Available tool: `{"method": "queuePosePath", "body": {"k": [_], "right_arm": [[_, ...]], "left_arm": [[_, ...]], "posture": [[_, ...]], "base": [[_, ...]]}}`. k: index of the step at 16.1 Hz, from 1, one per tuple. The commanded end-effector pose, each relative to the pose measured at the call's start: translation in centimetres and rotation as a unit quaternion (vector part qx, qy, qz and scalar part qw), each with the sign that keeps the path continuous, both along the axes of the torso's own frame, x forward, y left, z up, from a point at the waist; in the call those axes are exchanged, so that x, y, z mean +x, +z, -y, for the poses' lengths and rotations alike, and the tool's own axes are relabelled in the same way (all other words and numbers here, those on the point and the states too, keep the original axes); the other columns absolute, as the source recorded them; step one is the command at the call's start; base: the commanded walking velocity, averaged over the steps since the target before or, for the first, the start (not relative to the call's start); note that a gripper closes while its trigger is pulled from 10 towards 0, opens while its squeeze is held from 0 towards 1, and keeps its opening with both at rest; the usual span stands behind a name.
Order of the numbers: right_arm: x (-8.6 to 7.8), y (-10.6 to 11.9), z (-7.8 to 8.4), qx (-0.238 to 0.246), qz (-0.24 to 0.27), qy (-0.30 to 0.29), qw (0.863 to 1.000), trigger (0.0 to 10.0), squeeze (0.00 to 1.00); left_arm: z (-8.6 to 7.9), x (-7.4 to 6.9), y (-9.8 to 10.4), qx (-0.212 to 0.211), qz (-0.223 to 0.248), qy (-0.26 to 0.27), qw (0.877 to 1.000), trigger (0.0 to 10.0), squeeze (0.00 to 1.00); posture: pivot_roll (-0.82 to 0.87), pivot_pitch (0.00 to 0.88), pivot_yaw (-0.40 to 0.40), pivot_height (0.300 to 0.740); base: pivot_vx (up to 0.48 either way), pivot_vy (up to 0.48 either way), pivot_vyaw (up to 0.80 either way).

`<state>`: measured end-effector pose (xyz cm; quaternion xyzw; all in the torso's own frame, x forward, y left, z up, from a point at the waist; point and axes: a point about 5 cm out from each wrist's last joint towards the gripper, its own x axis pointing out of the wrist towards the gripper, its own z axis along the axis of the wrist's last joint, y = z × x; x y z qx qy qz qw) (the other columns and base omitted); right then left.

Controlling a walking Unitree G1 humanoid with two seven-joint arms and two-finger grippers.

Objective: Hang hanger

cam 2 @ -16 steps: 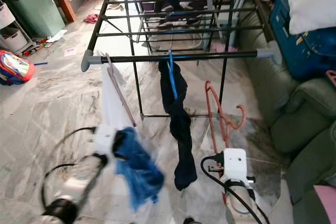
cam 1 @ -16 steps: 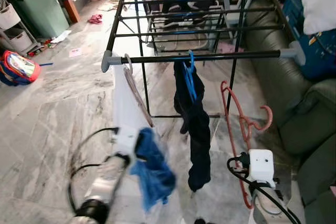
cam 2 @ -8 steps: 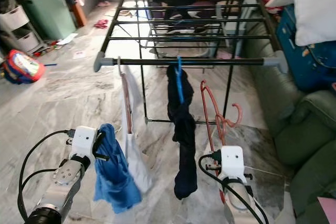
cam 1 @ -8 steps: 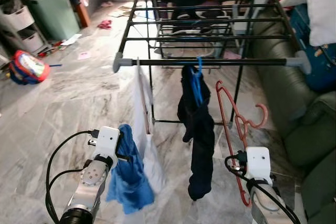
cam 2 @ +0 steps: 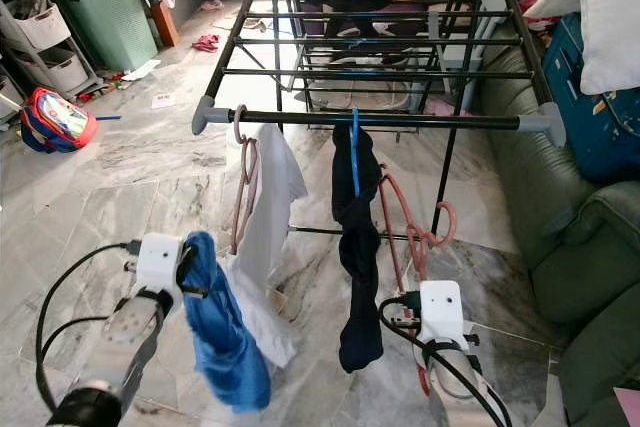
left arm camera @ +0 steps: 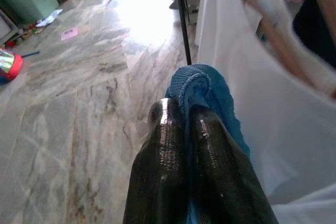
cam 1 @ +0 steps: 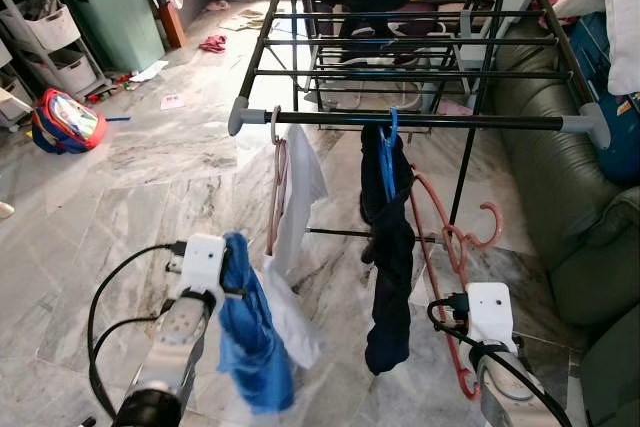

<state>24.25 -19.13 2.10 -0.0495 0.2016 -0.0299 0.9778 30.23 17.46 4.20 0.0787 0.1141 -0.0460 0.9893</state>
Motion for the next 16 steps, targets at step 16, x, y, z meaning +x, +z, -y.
{"method": "queuePosePath", "body": {"k": [16], "right_arm": [[2.1,1.0,0.1,0.005,0.012,-0.022,1.0,10.0,0.0]], "left_arm": [[-0.6,2.5,2.6,-0.019,0.026,0.036,0.999,10.0,0.0]], "posture": [[0.02,0.095,0.043,0.74]], "base": [[-0.243,0.0,0.0]]}}
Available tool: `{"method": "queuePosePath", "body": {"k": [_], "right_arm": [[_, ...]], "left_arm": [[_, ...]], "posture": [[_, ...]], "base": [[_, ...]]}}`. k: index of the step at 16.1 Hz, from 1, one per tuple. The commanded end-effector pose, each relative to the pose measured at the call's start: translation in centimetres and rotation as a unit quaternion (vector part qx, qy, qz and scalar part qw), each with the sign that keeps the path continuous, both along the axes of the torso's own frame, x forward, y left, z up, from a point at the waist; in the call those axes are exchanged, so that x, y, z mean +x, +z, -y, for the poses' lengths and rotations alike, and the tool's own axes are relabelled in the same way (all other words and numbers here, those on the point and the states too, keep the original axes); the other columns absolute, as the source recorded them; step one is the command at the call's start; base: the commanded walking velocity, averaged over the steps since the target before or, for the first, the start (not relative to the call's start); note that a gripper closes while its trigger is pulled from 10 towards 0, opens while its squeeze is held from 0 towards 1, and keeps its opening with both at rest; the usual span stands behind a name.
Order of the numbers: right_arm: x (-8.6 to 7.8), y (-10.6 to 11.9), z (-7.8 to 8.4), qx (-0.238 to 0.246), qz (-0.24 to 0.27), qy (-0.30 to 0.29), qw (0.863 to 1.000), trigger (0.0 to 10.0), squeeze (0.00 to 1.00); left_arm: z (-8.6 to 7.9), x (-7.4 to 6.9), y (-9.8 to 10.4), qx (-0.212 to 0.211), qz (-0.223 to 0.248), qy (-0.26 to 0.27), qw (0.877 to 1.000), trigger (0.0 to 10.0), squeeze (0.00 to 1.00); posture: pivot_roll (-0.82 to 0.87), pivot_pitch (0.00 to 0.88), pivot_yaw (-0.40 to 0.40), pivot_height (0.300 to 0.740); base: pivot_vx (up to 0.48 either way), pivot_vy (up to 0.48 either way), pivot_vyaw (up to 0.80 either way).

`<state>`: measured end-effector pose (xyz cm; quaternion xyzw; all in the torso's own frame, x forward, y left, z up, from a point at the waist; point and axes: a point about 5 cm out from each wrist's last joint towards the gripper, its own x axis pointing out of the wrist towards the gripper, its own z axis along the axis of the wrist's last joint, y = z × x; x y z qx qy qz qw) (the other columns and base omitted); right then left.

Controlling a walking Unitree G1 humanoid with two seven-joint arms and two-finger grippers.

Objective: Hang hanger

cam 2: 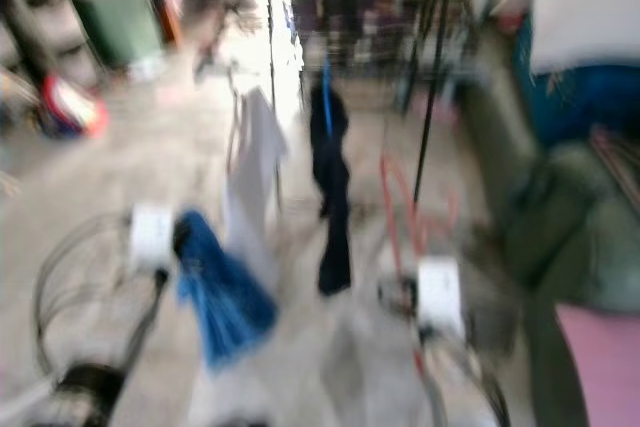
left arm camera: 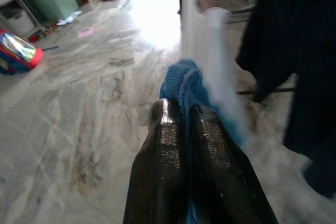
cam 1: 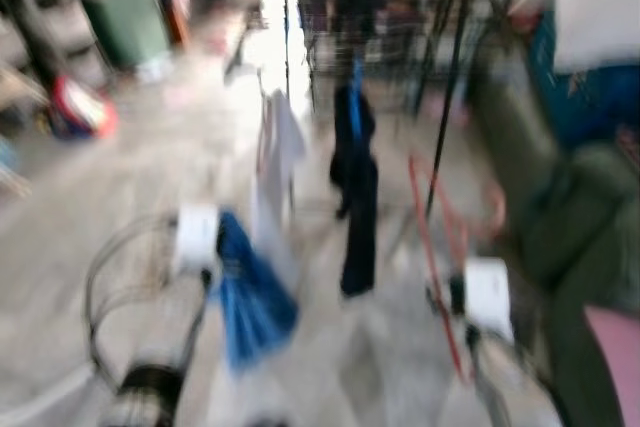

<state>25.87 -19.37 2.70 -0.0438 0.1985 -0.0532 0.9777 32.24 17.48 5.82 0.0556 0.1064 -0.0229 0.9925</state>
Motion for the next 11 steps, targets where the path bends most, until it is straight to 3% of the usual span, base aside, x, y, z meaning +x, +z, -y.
{"method": "queuePosePath", "body": {"k": [1,4,7,9,11], "right_arm": [[0.55,0.47,-0.16,0.004,0.008,0.001,1.0,10.0,0.0],[0.9,0.44,-0.57,0.003,0.001,0.012,1.0,10.0,0.0],[1.1,0.56,-1.09,0.012,0.001,0.03,0.999,10.0,0.0],[1.14,0.37,-0.98,0.011,-0.006,0.027,1.0,10.0,0.0],[1.0,0.05,-1.15,0.012,-0.015,0.028,0.999,10.0,0.0]], "left_arm": [[-0.61,0.61,0.98,-0.004,0.017,0.014,1.0,10.0,0.0],[-0.39,0.74,0.88,-0.043,0.006,0.001,0.999,10.0,0.0],[-0.61,0.82,0.9,-0.045,0.004,0.002,0.999,10.0,0.0],[-0.63,0.81,0.81,-0.058,-0.002,-0.008,0.998,10.0,0.0],[-0.72,0.86,0.92,-0.057,-0.001,-0.008,0.998,10.0,0.0]], "posture": [[0.02,0.096,0.043,0.74],[0.02,0.105,0.044,0.74],[0.02,0.114,0.054,0.74],[0.02,0.12,0.057,0.74],[0.02,0.126,0.061,0.74]], "base": [[0.0,0.0,0.0],[0.0,0.0,0.0],[0.0,0.0,0.0],[0.0,0.319,0.0],[0.0,0.39,-0.59]]}}
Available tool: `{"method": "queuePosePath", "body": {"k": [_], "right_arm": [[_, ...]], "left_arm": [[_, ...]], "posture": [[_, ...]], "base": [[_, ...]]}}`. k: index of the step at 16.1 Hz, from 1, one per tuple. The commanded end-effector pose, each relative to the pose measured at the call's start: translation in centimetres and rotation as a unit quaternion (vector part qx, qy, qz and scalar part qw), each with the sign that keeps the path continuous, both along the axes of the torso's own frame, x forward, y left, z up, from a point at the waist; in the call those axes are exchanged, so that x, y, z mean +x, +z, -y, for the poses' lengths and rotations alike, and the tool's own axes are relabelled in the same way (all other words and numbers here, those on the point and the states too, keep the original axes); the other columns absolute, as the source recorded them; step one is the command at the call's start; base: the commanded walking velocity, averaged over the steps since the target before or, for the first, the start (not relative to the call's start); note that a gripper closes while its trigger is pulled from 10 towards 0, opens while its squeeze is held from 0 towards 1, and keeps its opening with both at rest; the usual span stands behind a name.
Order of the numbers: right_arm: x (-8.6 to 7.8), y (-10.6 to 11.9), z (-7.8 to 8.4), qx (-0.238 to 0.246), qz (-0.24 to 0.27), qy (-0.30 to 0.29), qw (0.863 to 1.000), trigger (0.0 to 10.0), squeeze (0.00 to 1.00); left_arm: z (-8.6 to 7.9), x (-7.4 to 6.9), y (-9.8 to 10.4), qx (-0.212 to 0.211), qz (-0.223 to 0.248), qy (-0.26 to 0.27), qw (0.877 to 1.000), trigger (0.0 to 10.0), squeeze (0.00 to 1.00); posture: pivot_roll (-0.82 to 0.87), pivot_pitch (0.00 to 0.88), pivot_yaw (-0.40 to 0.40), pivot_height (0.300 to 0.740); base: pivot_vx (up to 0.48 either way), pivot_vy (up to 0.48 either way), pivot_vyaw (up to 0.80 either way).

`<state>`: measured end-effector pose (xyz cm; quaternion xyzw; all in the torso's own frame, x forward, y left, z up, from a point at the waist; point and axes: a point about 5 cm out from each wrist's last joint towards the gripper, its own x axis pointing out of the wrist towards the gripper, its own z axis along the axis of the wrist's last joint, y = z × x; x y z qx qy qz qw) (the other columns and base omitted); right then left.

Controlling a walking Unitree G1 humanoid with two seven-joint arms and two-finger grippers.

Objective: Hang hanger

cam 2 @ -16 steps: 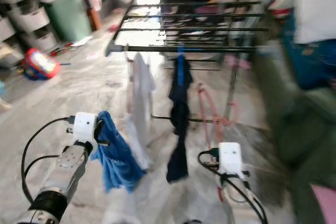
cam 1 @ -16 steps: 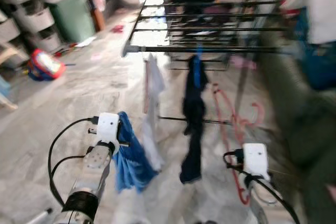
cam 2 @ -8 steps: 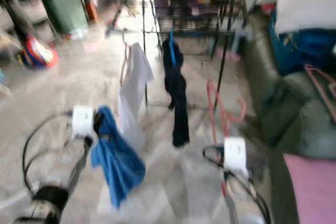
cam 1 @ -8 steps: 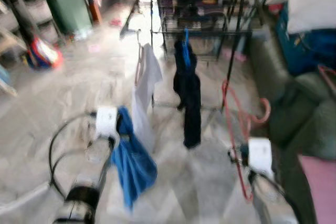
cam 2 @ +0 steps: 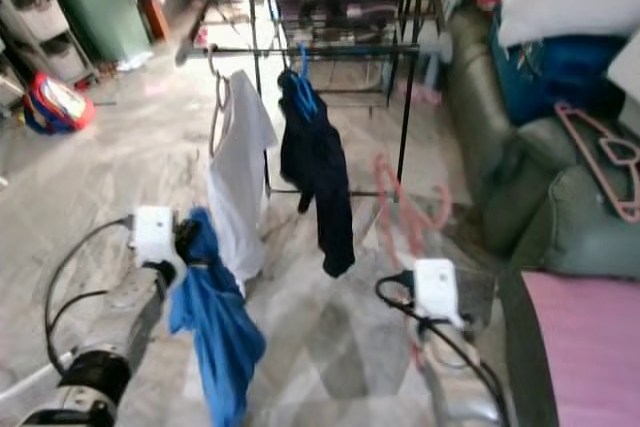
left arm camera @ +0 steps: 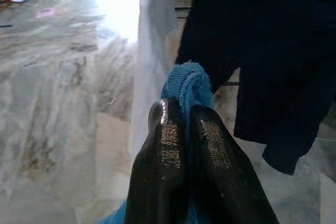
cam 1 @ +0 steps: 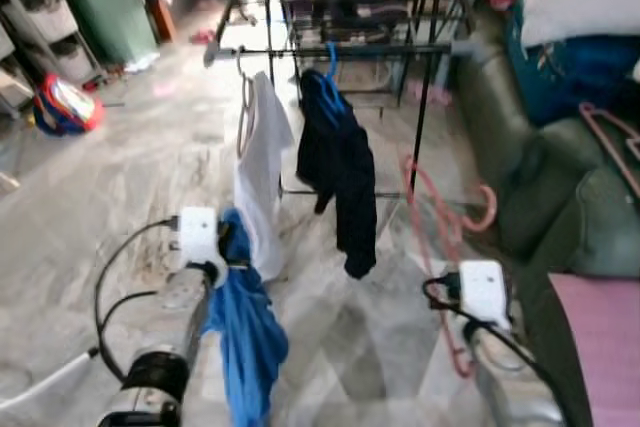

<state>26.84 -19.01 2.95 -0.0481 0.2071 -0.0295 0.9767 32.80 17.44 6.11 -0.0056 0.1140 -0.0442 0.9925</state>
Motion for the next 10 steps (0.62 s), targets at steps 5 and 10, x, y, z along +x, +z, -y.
{"method": "queuePosePath", "body": {"k": [5,10], "right_arm": [[0.05,-0.5,-1.26,0.013,-0.01,0.011,1.0,10.0,0.0],[0.26,-0.63,-1.64,0.013,-0.013,0.018,1.0,10.0,0.0]], "left_arm": [[-0.66,0.45,0.76,0.007,0.008,0.001,1.0,10.0,0.0],[-0.66,0.43,0.76,0.011,0.008,0.001,1.0,10.0,0.0]], "posture": [[0.03,0.131,0.065,0.74],[0.03,0.13,0.061,0.74]], "base": [[0.0,0.427,-0.7],[0.0,0.466,-0.68]]}}
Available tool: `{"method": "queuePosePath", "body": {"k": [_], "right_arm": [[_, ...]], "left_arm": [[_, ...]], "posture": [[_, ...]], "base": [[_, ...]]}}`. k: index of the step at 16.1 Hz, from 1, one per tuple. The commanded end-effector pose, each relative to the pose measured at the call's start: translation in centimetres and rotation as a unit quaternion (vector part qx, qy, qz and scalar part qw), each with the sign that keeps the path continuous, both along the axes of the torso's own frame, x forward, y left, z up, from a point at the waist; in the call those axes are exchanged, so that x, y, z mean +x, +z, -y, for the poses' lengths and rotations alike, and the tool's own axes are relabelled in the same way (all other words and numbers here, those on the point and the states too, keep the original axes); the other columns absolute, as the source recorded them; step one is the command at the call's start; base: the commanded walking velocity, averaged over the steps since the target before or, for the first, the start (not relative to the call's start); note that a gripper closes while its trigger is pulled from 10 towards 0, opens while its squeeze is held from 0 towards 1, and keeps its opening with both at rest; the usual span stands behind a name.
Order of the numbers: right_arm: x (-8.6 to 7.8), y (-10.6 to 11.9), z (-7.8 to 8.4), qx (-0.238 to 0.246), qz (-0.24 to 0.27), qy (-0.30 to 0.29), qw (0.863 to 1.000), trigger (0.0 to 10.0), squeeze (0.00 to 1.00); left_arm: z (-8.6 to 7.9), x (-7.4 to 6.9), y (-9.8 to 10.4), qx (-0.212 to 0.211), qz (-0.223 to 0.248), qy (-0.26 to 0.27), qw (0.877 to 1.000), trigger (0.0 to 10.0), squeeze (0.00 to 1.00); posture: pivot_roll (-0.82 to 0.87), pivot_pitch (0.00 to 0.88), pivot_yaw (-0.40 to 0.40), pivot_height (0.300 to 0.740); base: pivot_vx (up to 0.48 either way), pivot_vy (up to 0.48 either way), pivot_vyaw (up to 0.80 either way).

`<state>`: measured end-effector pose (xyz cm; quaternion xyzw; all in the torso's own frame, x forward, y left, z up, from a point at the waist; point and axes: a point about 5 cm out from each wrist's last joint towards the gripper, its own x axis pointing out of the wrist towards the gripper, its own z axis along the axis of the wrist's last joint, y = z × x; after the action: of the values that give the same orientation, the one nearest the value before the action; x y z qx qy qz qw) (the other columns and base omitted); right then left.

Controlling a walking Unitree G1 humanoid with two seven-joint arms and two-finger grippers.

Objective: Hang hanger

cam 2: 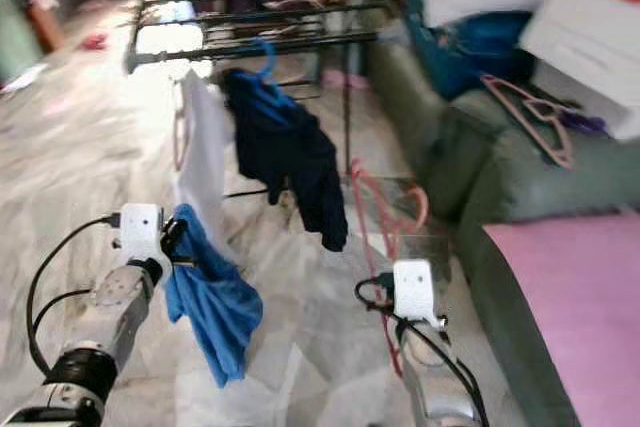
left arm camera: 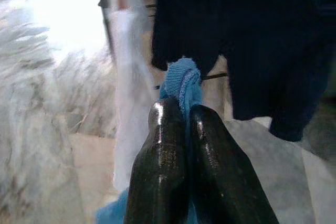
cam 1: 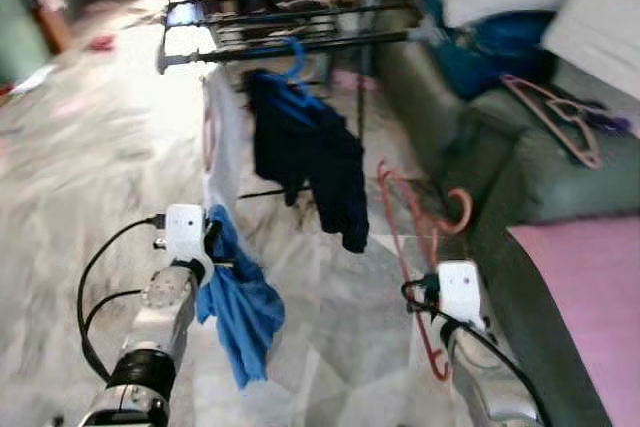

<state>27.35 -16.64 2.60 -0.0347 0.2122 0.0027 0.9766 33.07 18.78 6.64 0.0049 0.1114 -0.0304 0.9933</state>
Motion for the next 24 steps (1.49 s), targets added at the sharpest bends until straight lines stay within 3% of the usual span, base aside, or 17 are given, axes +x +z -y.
{"method": "queuePosePath", "body": {"k": [1,7,16,24], "right_arm": [[-0.2,-0.3,0.7,-0.007,-0.007,-0.008,1.0,10.0,0.0],[-0.1,-0.4,0.5,-0.01,-0.01,0.003,1.0,10.0,0.0],[-0.4,-0.8,-0.2,-0.011,-0.019,0.022,1.0,10.0,0.0],[-0.5,-0.7,-0.4,-0.013,-0.01,0.022,1.0,10.0,0.0]], "left_arm": [[0.7,0.1,0.2,0.0,0.005,-0.011,1.0,10.0,0.0],[0.8,-0.1,-0.1,0.005,0.005,-0.008,1.0,10.0,0.0],[0.9,-0.5,-0.4,0.02,0.01,0.006,1.0,10.0,0.0],[1.2,-0.2,-0.1,0.028,0.008,0.003,1.0,10.0,0.0]], "posture": [[0.04,0.129,0.06,0.74],[0.04,0.129,0.05,0.74],[0.05,0.126,0.043,0.74],[0.04,0.133,0.059,0.74]], "base": [[0.0,0.469,-0.53],[0.0,0.468,-0.16],[0.0,0.0,0.0],[-0.344,0.0,0.0]]}}
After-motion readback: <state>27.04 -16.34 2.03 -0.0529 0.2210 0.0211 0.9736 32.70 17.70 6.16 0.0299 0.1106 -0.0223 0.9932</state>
